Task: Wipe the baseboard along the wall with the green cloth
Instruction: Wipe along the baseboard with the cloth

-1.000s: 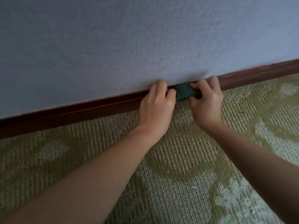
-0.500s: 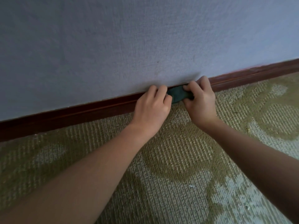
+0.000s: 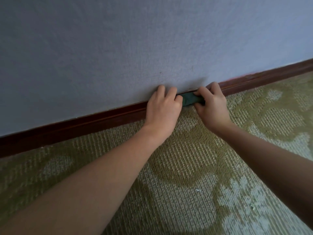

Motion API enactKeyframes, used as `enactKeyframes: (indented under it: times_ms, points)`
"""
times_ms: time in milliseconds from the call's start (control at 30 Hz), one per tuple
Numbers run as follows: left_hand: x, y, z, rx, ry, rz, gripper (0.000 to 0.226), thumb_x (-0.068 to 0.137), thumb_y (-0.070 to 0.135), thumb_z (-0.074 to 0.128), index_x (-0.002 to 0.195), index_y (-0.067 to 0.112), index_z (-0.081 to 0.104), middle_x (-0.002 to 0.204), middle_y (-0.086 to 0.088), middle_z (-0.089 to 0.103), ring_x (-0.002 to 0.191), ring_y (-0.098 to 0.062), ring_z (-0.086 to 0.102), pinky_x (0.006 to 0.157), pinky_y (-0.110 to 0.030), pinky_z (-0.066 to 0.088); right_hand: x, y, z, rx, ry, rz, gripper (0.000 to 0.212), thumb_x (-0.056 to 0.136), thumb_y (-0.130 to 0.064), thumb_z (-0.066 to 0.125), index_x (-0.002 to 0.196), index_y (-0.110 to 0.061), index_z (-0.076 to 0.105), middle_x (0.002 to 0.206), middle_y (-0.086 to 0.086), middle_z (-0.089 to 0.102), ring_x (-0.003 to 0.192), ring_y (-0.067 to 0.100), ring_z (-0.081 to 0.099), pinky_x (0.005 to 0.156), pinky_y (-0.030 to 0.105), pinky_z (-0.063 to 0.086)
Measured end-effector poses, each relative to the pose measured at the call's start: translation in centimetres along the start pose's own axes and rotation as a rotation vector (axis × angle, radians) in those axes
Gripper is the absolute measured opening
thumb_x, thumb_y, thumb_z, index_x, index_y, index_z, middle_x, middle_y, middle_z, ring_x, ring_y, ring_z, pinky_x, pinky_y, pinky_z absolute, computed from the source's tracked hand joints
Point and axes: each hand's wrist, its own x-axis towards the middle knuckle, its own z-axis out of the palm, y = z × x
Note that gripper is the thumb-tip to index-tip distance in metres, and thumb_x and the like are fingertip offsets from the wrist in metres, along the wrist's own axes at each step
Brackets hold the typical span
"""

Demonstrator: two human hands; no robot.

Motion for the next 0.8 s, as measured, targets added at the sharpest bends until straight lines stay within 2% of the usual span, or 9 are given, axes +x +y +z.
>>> enactKeyframes:
  times_ms: [100, 233, 433, 533, 667, 800]
  points:
    - [0.1, 0.1, -1.0, 0.024, 0.034, 0.064, 0.012, 0.06, -0.013, 0.068, 0.066, -0.004, 0.064, 0.07, -0.015, 0.059, 0.07, -0.034, 0.057, 0.058, -0.035, 0.044, -0.5, -0.9, -1.2, -0.013, 0.02, -0.005, 0.022, 0.065, 0.01, 0.065, 0.085, 0.003, 0.061, 0.085, 0.022, 0.05, 0.059, 0.033, 0.051, 0.052, 0.037, 0.046]
    - [-0.4, 0.5, -3.2, 0.005, 0.005, 0.144, 0.016, 0.058, -0.017, 0.067, 0.069, -0.006, 0.063, 0.072, -0.019, 0.058, 0.069, -0.036, 0.056, 0.057, -0.037, 0.044, -2.2, -2.2, -3.5, -0.031, 0.055, 0.022, 0.025, 0.064, 0.008, 0.068, 0.087, 0.001, 0.063, 0.084, 0.021, 0.052, 0.057, 0.031, 0.052, 0.051, 0.03, 0.042]
    - [0.1, 2.0, -8.0, -0.03, -0.077, 0.26, 0.022, 0.06, -0.016, 0.072, 0.075, -0.005, 0.061, 0.077, -0.023, 0.055, 0.072, -0.037, 0.056, 0.051, -0.034, 0.038, -4.5, -4.8, -8.4, -0.033, 0.068, 0.113, 0.026, 0.068, 0.006, 0.068, 0.093, 0.001, 0.065, 0.086, 0.021, 0.053, 0.061, 0.034, 0.054, 0.05, 0.04, 0.049]
    - [0.8, 3.8, -11.2, -0.036, -0.09, 0.321, 0.027, 0.06, -0.016, 0.072, 0.083, -0.005, 0.062, 0.087, -0.024, 0.06, 0.077, -0.038, 0.058, 0.052, -0.033, 0.037, -4.9, -6.7, -12.6, -0.057, 0.11, 0.16, 0.026, 0.067, 0.007, 0.065, 0.093, 0.001, 0.066, 0.086, 0.021, 0.055, 0.07, 0.035, 0.055, 0.051, 0.038, 0.048]
    - [2.4, 6.2, -15.5, -0.085, -0.08, 0.426, 0.029, 0.061, -0.018, 0.068, 0.088, -0.007, 0.063, 0.091, -0.023, 0.064, 0.077, -0.038, 0.059, 0.06, -0.04, 0.048, -4.6, -8.8, -19.1, -0.106, 0.167, 0.21, 0.026, 0.066, 0.008, 0.064, 0.091, 0.001, 0.067, 0.084, 0.022, 0.054, 0.081, 0.04, 0.052, 0.055, 0.04, 0.048]
    - [5.0, 9.6, -20.6, -0.115, -0.106, 0.47, 0.027, 0.062, -0.019, 0.065, 0.087, -0.008, 0.064, 0.091, -0.023, 0.065, 0.076, -0.039, 0.059, 0.062, -0.04, 0.05, -4.0, -10.5, -25.8, -0.092, 0.174, 0.26, 0.025, 0.067, 0.011, 0.063, 0.089, 0.001, 0.068, 0.082, 0.022, 0.053, 0.076, 0.037, 0.052, 0.059, 0.038, 0.044]
